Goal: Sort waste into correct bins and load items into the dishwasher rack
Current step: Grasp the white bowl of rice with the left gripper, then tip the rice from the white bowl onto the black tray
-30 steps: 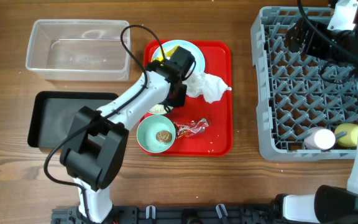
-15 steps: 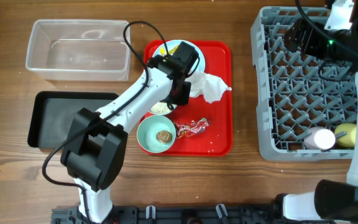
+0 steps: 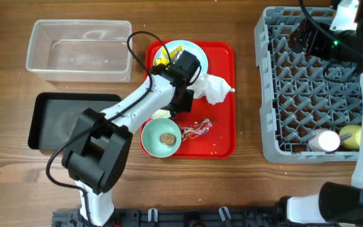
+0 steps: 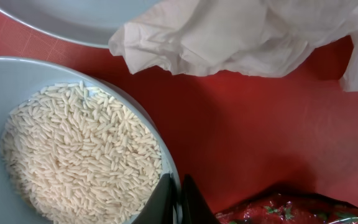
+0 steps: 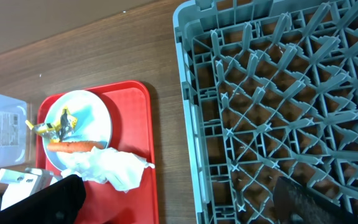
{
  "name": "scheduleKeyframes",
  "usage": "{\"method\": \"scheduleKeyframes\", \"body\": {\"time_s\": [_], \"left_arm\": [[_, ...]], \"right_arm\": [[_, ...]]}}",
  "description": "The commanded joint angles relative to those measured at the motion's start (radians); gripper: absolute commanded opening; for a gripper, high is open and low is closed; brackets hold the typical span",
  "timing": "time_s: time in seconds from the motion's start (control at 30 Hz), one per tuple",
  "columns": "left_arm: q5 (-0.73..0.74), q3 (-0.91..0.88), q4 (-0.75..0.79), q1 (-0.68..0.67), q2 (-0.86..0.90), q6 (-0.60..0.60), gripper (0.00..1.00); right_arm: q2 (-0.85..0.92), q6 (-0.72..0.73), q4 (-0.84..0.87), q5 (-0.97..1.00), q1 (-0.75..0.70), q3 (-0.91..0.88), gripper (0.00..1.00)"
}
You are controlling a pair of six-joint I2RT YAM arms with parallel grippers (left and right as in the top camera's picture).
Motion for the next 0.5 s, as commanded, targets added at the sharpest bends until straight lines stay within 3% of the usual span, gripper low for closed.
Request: {"method": "scheduleKeyframes", "body": {"time_s": [0.0,0.33,0.47], "left_arm": [[0.007,0.052,-0.055,0.002,-0.029,-0.006,0.04],[-0.009,0.131,-0.092,0.068,-0.101,-0.006,0.04],[-0.005,0.146,-0.12,0.126,-0.229,-0.051,0.04]], "right_arm": [[0.014,0.014,-0.001,0.021,0.002,0.002,0.99],[0.014,-0.009,-0.002,0.021,0.002,0.002,0.99],[0.014,-0.011,-0.002,0.045,0.002,0.002,0.99]]}}
